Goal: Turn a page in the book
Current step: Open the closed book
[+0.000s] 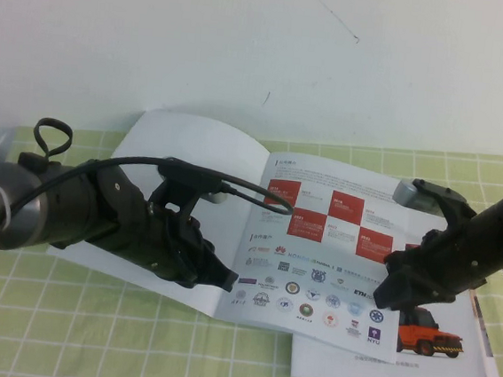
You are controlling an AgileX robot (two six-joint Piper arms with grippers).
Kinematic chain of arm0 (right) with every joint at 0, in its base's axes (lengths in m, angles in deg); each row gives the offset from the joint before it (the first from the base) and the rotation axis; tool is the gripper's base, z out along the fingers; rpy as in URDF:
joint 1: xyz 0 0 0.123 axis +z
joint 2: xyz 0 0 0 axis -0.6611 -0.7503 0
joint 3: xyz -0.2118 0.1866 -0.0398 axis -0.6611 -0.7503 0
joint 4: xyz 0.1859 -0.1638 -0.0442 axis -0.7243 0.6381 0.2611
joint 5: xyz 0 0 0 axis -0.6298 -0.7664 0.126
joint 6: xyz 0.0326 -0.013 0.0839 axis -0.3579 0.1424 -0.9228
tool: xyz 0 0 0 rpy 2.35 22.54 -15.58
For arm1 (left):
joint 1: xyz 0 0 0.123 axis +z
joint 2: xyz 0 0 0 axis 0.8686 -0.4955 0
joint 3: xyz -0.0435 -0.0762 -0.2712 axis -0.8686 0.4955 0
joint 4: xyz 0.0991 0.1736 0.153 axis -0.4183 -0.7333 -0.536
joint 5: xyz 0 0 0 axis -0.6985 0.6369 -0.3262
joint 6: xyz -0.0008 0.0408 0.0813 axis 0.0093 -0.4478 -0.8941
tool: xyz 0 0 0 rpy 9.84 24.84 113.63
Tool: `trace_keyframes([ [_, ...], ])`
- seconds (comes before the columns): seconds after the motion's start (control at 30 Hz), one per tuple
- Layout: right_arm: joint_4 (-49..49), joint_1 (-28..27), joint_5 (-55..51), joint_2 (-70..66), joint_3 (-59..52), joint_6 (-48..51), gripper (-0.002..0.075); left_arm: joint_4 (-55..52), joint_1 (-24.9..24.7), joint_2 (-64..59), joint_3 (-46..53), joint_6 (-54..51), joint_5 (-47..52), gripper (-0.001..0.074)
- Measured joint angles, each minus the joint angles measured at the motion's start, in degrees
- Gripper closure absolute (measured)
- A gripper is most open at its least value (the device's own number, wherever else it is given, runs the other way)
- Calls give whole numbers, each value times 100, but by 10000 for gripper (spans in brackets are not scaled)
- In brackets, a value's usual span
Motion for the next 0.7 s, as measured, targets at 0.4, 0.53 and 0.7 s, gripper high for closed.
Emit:
trace_keyframes([
  [0.4,-7,30,-520,61,406,271,566,0,0,-28,-27,-20,88,738],
  [0.53,633,34,-776,316,728,-257,573,20,0,-187,-27,-20,88,738],
  [0.7,1237,34,-980,465,819,-669,529,375,0,-375,-27,-290,103,738],
])
